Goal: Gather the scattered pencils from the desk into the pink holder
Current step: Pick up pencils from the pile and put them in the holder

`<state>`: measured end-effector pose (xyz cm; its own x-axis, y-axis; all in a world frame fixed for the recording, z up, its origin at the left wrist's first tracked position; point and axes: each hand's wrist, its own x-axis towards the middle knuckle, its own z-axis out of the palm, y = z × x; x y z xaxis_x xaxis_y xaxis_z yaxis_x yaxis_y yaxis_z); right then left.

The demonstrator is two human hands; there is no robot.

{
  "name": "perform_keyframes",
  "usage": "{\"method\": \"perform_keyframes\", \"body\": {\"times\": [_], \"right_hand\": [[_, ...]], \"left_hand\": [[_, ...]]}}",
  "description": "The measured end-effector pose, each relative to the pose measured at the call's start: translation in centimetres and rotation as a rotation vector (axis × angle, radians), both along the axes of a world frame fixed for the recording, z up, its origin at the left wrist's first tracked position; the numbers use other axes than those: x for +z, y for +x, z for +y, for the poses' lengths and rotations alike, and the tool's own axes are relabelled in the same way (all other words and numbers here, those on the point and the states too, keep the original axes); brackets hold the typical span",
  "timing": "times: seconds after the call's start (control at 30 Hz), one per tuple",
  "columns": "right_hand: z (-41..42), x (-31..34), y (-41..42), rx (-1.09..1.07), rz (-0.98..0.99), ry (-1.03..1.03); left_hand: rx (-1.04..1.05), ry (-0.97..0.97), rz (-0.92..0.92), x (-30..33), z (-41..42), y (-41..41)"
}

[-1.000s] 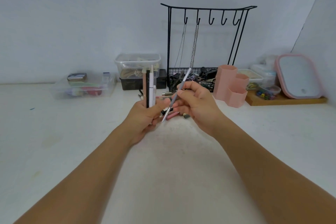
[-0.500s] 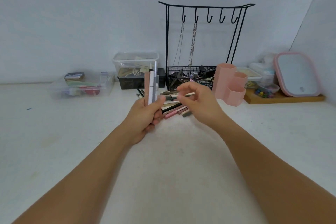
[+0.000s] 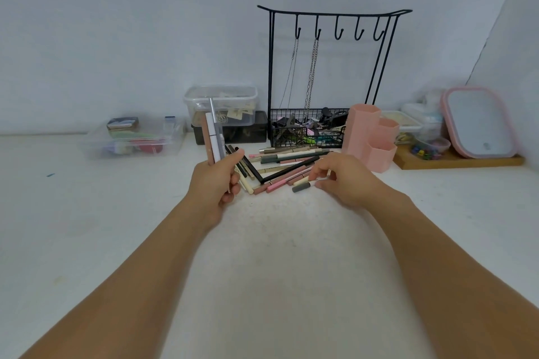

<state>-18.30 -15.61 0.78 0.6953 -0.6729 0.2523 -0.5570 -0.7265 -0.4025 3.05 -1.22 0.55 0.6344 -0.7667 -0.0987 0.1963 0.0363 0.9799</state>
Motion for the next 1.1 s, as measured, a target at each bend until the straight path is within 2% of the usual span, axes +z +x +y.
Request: {"method": "perform_keyframes", "body": {"times": [0.17,0.3,0.47,0.6,0.67,0.8,0.97,1.1], "right_hand": [[0.3,0.0,-0.2,0.055,0.02,0.029],[1.6,1.0,0.6,0.074,-0.245,0.152],[2.8,2.7,1.4,0.044,-0.64,0.51],[3.7,2.5,2.0,0.141,-0.841,0.892],[4.7,2.6,2.8,0.21,-0.866,0.966],[6.5,2.8,3.9,0.274,-0.817,0.901],[6.6,1.7,4.5,0.288,-0.714,0.748],[6.1,1.4,4.6,0.245,-0.622,0.648]], "left_hand": [[-0.004,-0.01,-0.029,0.1,0.2,-0.4],[-0.055,-0.058,-0.012,0.5,0.4,-1.1],[-0.083,-0.054,-0.058,0.4,0.3,-1.8],[-0.149,-0.089,-0.049,0.3,0.4,-2.1],[-0.233,-0.108,-0.089,0.3,0.6,-2.6],[-0.357,-0.087,-0.188,0.1,0.8,-3.5],[-0.358,-0.005,-0.243,-0.3,0.5,-3.3],[-0.356,-0.024,-0.251,-0.3,0.5,-3.2]]}}
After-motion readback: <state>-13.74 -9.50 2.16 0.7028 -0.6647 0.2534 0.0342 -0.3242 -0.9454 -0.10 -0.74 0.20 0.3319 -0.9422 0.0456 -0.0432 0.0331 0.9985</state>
